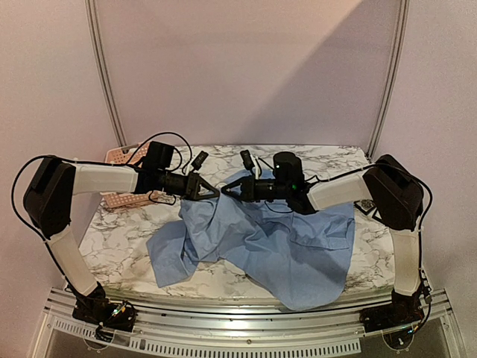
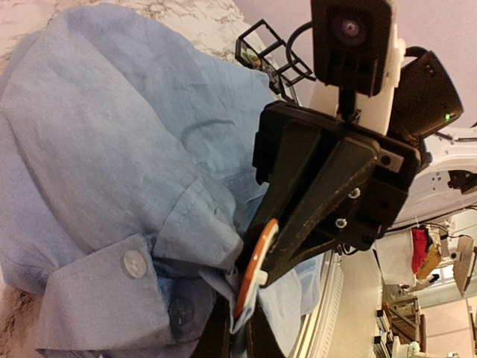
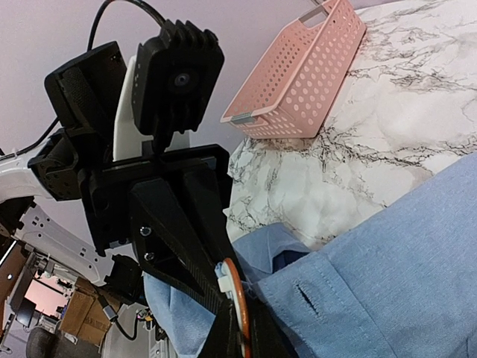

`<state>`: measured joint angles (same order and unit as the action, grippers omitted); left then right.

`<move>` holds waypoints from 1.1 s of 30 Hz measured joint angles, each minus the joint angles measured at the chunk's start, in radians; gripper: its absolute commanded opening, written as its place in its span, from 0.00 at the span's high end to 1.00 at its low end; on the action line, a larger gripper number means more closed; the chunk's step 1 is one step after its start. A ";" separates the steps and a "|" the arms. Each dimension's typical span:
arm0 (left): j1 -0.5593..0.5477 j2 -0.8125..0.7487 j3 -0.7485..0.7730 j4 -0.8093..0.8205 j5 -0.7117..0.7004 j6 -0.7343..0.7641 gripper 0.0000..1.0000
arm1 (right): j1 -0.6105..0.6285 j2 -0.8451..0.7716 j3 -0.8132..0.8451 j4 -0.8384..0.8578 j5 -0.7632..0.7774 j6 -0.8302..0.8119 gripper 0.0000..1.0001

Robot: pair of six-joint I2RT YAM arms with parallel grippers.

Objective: Remove the brooch from the garment
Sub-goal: Open the brooch with the crumpled clothing.

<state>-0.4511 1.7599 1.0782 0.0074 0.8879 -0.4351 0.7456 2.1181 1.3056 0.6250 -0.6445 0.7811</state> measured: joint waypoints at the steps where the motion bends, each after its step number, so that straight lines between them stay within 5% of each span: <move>1: 0.000 0.000 0.000 -0.001 -0.002 0.000 1.00 | 0.000 0.000 0.002 -0.007 0.002 0.000 1.00; 33: 0.001 0.000 0.000 -0.029 -0.004 0.006 1.00 | -0.001 0.030 0.023 -0.012 -0.052 -0.062 0.83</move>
<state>-0.4500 1.7599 1.0782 -0.0212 0.8837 -0.4294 0.7448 2.1483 1.3281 0.6128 -0.6968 0.7189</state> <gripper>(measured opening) 0.059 0.157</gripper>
